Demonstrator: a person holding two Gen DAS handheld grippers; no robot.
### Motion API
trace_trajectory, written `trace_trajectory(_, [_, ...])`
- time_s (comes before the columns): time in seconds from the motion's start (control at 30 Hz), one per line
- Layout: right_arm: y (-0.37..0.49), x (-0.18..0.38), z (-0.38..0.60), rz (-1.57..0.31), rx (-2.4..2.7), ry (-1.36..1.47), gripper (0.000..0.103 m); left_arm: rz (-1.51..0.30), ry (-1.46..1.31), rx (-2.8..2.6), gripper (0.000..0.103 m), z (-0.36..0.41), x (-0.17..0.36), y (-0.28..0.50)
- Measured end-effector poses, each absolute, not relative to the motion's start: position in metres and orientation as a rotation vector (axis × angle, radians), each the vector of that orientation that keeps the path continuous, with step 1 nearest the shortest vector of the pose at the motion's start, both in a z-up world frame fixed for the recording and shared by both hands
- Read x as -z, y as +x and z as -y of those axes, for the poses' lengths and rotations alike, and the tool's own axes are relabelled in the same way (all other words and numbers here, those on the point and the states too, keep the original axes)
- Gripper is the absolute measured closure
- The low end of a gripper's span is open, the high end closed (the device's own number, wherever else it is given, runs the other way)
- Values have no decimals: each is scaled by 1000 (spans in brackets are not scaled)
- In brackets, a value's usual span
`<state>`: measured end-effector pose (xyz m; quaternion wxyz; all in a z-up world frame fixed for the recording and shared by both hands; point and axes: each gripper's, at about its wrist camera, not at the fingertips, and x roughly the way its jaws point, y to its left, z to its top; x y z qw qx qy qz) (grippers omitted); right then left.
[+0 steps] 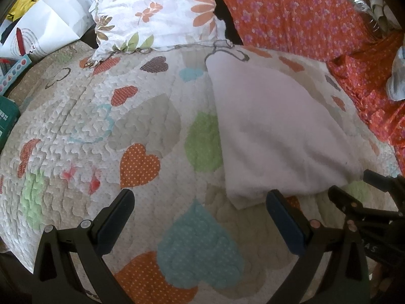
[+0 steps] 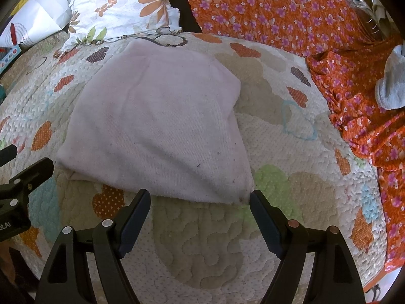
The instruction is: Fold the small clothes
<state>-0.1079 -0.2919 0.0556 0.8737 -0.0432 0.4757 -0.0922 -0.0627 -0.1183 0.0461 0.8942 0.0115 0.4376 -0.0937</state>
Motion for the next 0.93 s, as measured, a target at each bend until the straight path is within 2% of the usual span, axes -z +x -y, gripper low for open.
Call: trace_trajectory(0.93, [-109, -58, 272, -962, 153, -141, 17, -888, 29, 201, 0, 113, -47, -67])
